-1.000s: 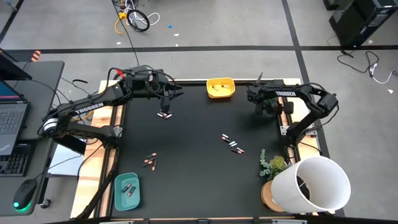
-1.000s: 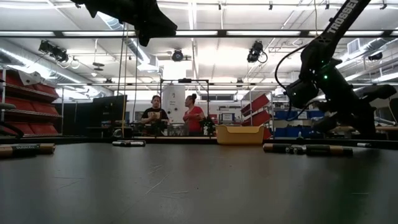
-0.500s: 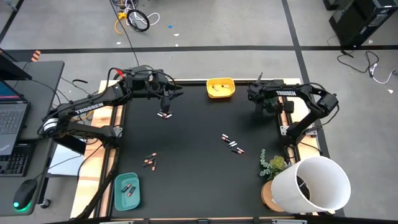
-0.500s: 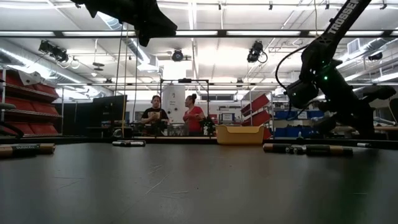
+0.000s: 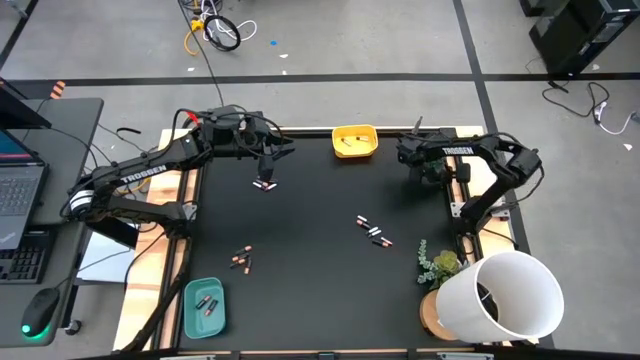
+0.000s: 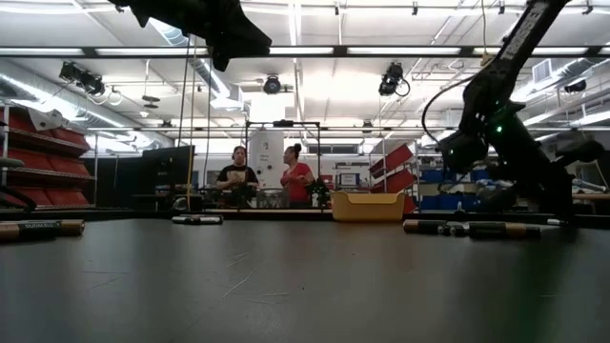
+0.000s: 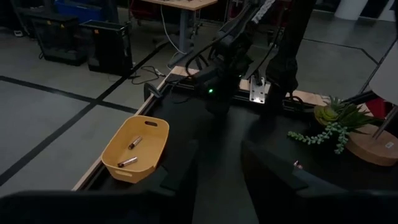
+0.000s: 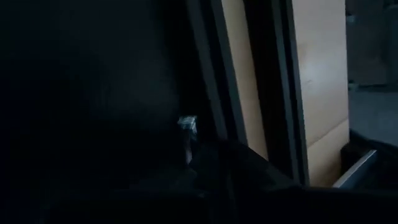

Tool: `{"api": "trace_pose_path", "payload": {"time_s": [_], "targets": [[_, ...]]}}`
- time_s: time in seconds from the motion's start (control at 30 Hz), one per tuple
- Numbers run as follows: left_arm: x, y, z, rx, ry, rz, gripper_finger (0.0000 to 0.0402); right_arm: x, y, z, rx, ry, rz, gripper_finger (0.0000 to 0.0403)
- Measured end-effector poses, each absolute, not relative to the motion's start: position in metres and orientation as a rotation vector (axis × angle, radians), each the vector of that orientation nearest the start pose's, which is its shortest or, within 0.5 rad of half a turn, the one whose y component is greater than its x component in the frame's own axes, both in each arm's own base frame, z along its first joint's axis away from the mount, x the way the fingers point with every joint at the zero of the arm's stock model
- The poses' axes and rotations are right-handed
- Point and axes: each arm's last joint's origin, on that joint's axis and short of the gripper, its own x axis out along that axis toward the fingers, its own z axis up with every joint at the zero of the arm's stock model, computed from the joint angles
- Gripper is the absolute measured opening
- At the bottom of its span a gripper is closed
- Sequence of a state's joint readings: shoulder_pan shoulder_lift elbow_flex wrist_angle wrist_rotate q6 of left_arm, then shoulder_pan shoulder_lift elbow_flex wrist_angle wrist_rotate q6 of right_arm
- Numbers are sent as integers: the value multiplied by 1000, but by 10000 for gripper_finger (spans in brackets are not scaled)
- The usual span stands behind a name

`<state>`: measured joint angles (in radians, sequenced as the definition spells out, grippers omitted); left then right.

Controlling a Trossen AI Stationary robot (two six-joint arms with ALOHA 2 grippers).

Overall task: Sort batteries
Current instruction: Put the silver battery into the yellow bin

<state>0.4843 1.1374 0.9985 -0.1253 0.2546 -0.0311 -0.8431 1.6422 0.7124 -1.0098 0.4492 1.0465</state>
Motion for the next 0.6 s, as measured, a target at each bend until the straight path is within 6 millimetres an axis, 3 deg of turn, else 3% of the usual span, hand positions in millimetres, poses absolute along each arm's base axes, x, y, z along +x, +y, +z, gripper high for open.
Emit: {"api": "trace_pose_path", "payload": {"time_s": [0.23,0.33,0.6], "targets": [[227,111,344,-121,242,243,135,149,-154,112,813,1645,-1694,34],[227,112,344,-118,239,249,135,173,-156,116,881,1568,-1614,36],[227,112,347,-109,213,249,135,208,-144,136,887,1572,-1480,34]]}}
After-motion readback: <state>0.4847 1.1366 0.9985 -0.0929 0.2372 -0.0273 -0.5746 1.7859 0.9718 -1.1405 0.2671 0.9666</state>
